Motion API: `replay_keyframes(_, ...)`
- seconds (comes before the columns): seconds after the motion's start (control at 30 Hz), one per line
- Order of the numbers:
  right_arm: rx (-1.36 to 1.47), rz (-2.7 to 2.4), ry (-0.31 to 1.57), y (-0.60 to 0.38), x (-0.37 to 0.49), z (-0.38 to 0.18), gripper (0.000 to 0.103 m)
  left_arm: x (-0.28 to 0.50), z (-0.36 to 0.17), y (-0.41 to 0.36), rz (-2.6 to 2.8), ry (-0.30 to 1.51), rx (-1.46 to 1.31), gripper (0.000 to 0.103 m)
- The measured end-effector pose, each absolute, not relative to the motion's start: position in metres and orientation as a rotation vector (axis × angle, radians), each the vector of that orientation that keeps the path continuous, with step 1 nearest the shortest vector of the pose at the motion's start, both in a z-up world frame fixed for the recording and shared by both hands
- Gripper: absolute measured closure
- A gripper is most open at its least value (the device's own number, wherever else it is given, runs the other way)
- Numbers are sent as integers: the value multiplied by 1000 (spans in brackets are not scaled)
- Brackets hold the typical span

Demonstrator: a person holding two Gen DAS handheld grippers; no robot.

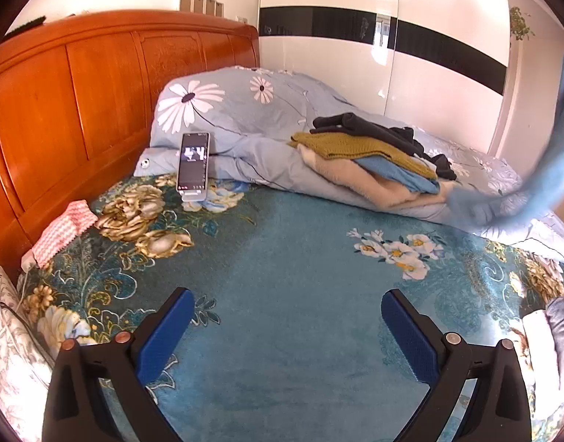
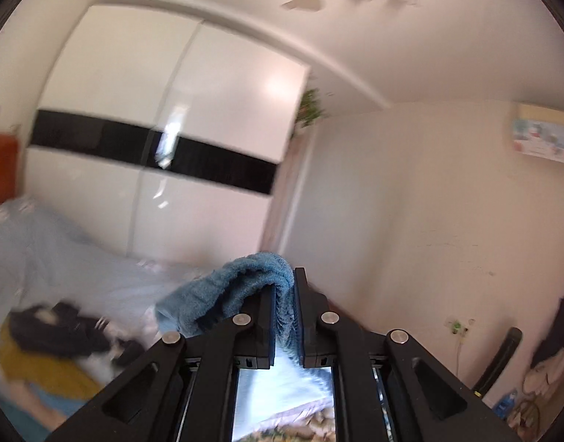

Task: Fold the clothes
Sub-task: 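Lift the blue pants off the pile with the right tool, then lay the blue pants on the bedspread and open the right tool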

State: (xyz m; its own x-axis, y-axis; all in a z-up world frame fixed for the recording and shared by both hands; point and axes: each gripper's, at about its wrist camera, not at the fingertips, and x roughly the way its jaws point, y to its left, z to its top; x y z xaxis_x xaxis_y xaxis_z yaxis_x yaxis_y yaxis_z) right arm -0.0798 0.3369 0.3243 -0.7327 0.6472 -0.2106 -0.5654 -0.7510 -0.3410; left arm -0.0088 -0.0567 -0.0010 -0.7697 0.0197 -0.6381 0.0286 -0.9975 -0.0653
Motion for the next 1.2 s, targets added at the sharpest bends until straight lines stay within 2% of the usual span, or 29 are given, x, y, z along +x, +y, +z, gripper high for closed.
replay_keyframes(0.07, -547, 2476, -376, 318, -85, 297, 95, -4, 2, -60, -2948, 112, 1044, 0)
replay_keyframes(0.23, -972, 2589, -409, 265, -101, 188, 95, 6, 7, -81, -2910, 157, 1005, 0)
replay_keyframes(0.4, -1457, 2715, -241, 163, -96, 98, 95, 14, 6, -104, -2861, 215, 986, 0)
replay_keyframes(0.6, -2086, 2746, 31, 38, -88, -8, 94, 21, 4, -139, -2760, 197, 948, 0)
replay_keyframes(0.73, -2165, 2874, 321, -38, -102, -4, 94, 26, 2, -175, -2654, 310, 928, 0)
replay_keyframes(0.8, -2120, 2935, 504, -63, -105, 8, 94, 29, 0, -194, -2605, 367, 919, 0)
replay_keyframes(0.83, -2093, 2957, 529, -76, -106, 8, 94, 31, -1, -201, -2586, 381, 917, 0)
replay_keyframes(0.9, -2087, 2966, 514, -103, -107, -2, 94, 35, -3, -208, -2568, 371, 915, 0)
replay_keyframes(1.13, -2341, 2804, 308, -151, -104, -70, 92, 38, -23, -217, -2519, 364, 995, 0)
replay_keyframes(1.17, -2375, 2779, 277, -155, -104, -79, 90, 37, -27, -218, -2513, 370, 1014, 0)
replay_keyframes(1.2, -2409, 2753, 246, -160, -103, -89, 84, 36, -30, -217, -2510, 375, 1028, 0)
